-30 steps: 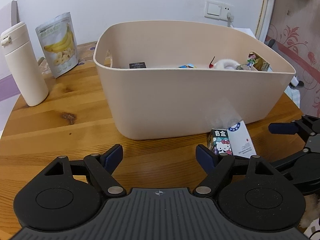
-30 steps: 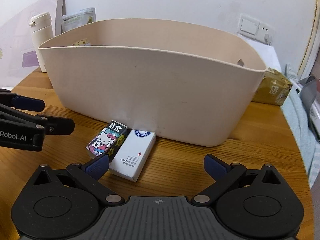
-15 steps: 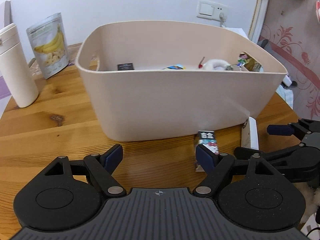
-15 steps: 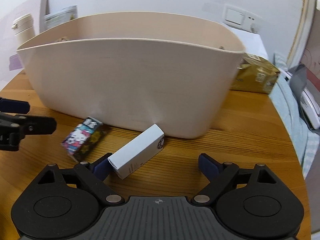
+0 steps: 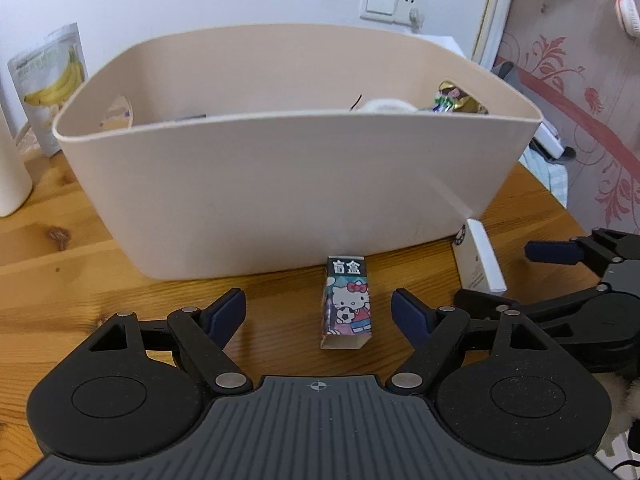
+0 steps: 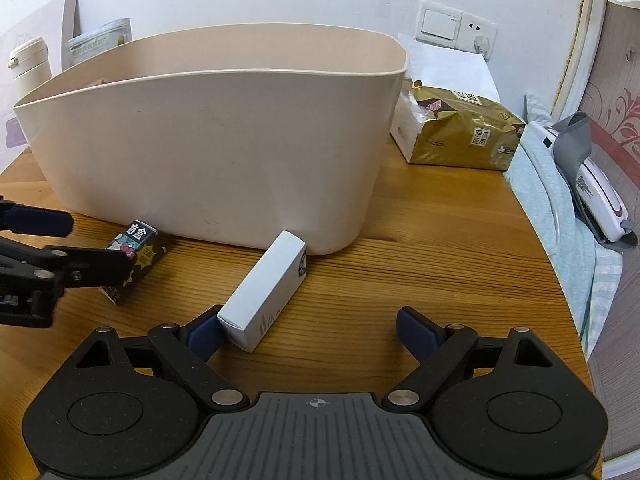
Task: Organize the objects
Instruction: 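Move both grippers toward the Hello Kitty box and white box, then grasp the Hello Kitty box with the left gripper while the right gripper grasps the white box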
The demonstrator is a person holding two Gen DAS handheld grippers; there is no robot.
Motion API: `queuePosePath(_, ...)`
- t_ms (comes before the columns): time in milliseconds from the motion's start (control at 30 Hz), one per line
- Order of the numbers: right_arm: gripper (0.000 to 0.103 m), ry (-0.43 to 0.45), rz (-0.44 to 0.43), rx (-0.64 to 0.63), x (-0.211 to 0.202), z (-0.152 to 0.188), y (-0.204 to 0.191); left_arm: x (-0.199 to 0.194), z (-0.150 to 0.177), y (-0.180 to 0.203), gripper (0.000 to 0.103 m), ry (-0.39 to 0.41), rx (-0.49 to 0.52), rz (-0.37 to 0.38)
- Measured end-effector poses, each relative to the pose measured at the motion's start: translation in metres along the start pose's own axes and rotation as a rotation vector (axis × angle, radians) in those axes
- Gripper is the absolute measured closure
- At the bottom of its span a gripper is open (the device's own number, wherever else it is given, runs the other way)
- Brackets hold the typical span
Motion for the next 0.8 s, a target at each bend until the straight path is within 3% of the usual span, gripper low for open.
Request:
queuePosePath(300,0.017,0.015,-0.004,-0.010,-0.001,0.000,0.004,0.015,0.004,0.008,0.028,-0.015,0.030,-0.021)
queuePosePath(433,0.022,0.022,-0.018,-0.013,0.001,-0.002,0.005,0.015,0.002,0.009,0.044,-0.003,0.053,-0.040)
queuePosePath(733,0.059,0.043,-0.044,-0.035,0.000,-0.010,-0.005,0.012,0.003,0.007,0.080,0.012,0.091,-0.023)
queuePosePath(800,0.063,0.044,-0.042,-0.042,-0.001,-0.010,-0.007,0.011,0.005,0.005,0.080,0.012,0.095,-0.023)
Point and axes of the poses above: each gripper's, at about its wrist camera, not at the fingertips, and x roughly the way its jaws point, y to its right, z to its underside, the point moved 2 cm from there along x, roughly the way its jaws point, and after that the axes turned 13 degrees about -x, right-handed, at the moved point
